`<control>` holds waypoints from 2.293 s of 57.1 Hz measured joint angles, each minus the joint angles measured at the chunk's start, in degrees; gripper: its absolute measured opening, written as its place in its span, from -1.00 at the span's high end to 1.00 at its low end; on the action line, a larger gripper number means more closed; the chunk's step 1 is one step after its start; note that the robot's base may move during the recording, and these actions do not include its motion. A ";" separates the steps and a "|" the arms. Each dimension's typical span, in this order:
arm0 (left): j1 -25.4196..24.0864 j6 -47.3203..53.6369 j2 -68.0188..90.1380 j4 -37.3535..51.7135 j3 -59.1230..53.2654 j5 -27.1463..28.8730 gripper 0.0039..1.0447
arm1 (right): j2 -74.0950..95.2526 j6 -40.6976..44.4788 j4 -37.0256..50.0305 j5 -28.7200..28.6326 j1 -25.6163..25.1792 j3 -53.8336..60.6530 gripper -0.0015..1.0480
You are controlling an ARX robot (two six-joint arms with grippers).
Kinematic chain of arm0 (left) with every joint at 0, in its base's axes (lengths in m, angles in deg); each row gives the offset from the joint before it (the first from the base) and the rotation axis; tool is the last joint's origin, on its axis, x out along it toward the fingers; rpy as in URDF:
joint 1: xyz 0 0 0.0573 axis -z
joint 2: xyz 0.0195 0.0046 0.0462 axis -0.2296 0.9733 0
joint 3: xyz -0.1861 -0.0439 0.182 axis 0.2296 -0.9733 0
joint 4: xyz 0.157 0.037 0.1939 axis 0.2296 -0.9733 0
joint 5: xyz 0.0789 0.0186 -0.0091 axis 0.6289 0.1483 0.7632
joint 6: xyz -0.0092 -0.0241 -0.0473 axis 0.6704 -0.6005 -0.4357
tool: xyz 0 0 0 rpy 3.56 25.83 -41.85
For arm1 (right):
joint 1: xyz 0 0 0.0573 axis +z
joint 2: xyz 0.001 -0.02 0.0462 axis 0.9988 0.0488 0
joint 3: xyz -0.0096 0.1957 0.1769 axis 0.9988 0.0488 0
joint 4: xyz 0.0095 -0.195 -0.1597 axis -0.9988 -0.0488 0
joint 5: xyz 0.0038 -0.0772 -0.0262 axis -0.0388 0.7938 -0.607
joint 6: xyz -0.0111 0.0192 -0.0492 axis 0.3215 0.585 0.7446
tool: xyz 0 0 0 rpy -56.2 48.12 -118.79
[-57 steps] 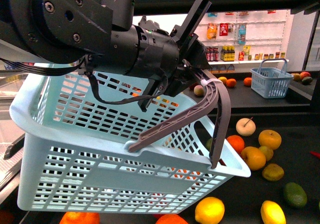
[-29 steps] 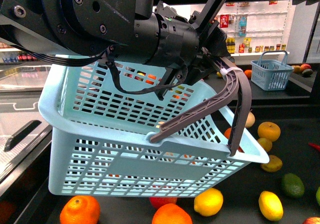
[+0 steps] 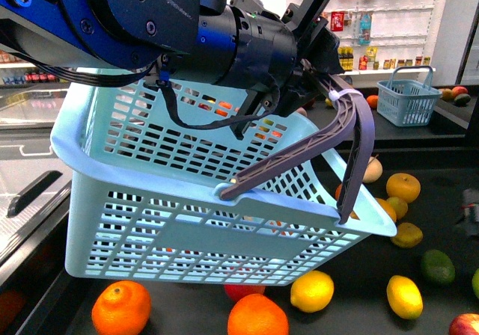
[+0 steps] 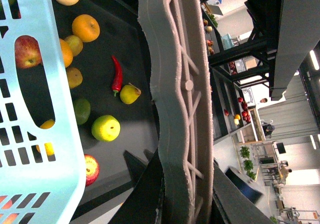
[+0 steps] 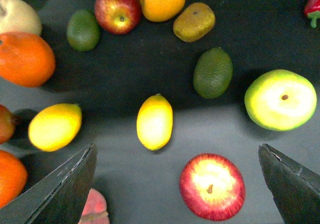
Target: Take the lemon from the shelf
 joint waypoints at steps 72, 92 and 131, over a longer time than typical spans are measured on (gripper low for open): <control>0.00 -0.04 0.00 0.00 0.00 0.15 0.78 | 42.71 6.71 -12.48 11.98 8.74 -41.22 -0.86; 0.00 -0.04 0.00 0.00 0.00 0.15 0.78 | 44.26 5.27 -12.61 11.98 8.68 -43.21 -0.01; 0.00 -0.04 0.00 0.00 0.00 0.13 0.78 | 8.92 -3.23 -3.56 2.23 6.19 -23.54 0.05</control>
